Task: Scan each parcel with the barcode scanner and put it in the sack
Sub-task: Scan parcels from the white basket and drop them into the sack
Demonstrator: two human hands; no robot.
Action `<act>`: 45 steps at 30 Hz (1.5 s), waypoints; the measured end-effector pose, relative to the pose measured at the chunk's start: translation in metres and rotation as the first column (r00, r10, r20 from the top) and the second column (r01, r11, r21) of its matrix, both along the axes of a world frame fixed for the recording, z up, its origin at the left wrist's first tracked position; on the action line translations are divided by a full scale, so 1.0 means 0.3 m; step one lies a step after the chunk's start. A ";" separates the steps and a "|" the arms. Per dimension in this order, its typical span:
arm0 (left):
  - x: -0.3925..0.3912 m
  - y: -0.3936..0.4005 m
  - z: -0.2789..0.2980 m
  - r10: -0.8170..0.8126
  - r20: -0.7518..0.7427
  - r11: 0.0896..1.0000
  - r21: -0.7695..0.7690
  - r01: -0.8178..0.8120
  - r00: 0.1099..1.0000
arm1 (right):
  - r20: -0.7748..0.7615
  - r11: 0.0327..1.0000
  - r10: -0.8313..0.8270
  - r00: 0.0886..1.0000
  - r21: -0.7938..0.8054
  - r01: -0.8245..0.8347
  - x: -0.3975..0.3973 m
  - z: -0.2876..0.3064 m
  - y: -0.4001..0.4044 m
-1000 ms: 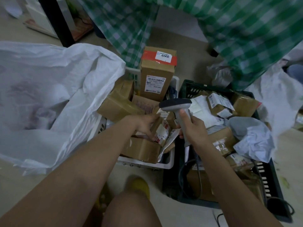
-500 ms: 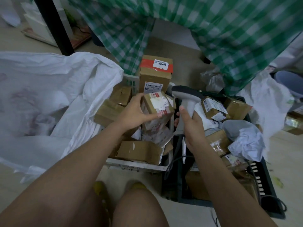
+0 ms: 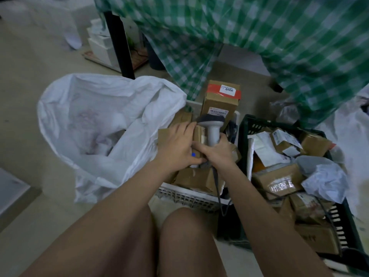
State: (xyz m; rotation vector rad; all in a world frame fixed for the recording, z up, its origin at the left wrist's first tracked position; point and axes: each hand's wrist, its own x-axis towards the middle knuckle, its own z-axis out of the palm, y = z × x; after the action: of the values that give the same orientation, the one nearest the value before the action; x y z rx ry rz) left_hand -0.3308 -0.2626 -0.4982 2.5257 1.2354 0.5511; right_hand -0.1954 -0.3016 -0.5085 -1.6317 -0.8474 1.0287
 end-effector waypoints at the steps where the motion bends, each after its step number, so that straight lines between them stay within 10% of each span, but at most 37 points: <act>1: -0.013 -0.001 -0.007 -0.008 0.001 0.997 -0.071 0.008 1.000 | 0.021 1.000 -0.003 1.000 -0.006 0.003 -0.009 -0.007 0.000; 7: -0.129 0.045 -0.024 0.273 0.184 0.867 -0.472 -0.159 0.944 | -0.145 0.994 -0.037 0.989 -0.106 0.022 0.051 -0.055 -0.003; 13: -0.203 0.078 -0.114 0.602 0.406 0.311 -0.912 0.266 0.688 | -0.219 0.997 0.053 0.974 -0.037 -0.063 0.091 -0.068 -0.004; 21: -0.235 0.079 -0.162 0.626 0.431 0.491 -0.865 0.100 0.650 | -0.007 0.991 -0.099 0.995 -0.090 0.098 0.087 -0.034 0.002; 26: -0.235 0.066 -0.176 0.643 0.462 0.551 -0.833 0.050 0.610 | -0.206 0.999 0.001 0.978 -0.050 -0.011 0.061 -0.008 -0.047; 34: -0.214 0.049 -0.177 0.711 0.478 0.520 -0.851 0.072 0.515 | -0.293 0.978 0.204 0.934 0.028 -0.205 0.073 0.023 -0.169; 45: -0.188 0.034 -0.177 0.695 0.484 0.532 -0.844 0.073 0.532 | 0.023 0.996 0.086 0.996 -0.023 -0.085 0.016 0.006 -0.224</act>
State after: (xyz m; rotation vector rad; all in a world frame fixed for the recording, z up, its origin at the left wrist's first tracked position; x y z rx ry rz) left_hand -0.3873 -0.2525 -0.5515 0.9832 1.2021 0.8409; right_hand -0.1905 -0.3689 -0.5067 -1.6413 -0.9318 1.0832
